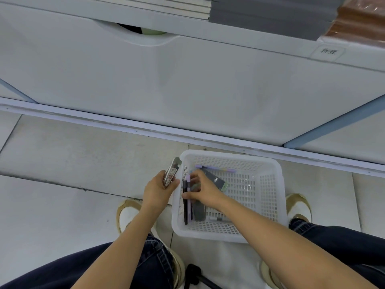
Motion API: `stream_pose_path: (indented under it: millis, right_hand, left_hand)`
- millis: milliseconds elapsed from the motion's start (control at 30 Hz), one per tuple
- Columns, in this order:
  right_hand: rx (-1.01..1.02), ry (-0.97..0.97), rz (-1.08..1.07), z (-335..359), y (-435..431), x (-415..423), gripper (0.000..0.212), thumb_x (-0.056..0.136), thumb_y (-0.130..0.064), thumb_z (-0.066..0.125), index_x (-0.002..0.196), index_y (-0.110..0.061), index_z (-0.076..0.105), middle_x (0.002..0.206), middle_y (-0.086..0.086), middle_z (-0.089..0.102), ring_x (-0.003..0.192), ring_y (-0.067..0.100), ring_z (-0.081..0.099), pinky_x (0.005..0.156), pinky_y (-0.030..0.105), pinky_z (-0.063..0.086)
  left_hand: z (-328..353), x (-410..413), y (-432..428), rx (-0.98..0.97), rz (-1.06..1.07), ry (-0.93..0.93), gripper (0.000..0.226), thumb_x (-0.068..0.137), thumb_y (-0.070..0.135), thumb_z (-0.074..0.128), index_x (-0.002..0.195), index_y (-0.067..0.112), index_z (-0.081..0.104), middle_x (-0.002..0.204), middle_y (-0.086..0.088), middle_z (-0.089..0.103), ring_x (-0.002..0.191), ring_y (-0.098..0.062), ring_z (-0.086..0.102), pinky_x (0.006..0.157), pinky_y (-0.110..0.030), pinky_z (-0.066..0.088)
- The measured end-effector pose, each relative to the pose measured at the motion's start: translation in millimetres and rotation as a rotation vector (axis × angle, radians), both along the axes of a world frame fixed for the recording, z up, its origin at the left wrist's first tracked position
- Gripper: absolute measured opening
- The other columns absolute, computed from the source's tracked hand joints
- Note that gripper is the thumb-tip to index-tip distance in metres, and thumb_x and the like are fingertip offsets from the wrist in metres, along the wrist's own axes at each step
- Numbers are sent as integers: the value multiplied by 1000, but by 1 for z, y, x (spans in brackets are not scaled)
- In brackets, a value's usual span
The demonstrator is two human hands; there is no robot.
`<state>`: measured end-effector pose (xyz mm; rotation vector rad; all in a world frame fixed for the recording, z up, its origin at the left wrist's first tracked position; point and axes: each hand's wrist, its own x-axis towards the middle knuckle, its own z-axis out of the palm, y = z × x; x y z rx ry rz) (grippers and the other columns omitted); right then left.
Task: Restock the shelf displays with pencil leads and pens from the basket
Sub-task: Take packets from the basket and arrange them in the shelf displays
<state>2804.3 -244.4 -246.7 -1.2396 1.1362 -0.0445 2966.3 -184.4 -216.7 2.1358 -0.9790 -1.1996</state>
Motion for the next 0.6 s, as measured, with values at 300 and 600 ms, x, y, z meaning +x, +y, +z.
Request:
stream_pose_path:
  millis: [300,600]
  right_hand:
    - [-36,-3,28,45,-34,-30,23,83,-15,75,100,-8,61,77,3,67,61,10,61,58,23,51]
    - [-80,-114,198,140,-80,-44,34,86,-9,71,112,9,61,69,9,60,56,13,53,56,21,46]
  left_hand:
    - [23,-4,-12,-110,78,191,22,86,30,72,92,10,65,75,-3,66,65,-16,59,55,-27,51]
    - [72,-23,-31,-152,-215,390,35,77,16,82,88,-11,62,67,-10,52,56,-12,48,49,-22,43]
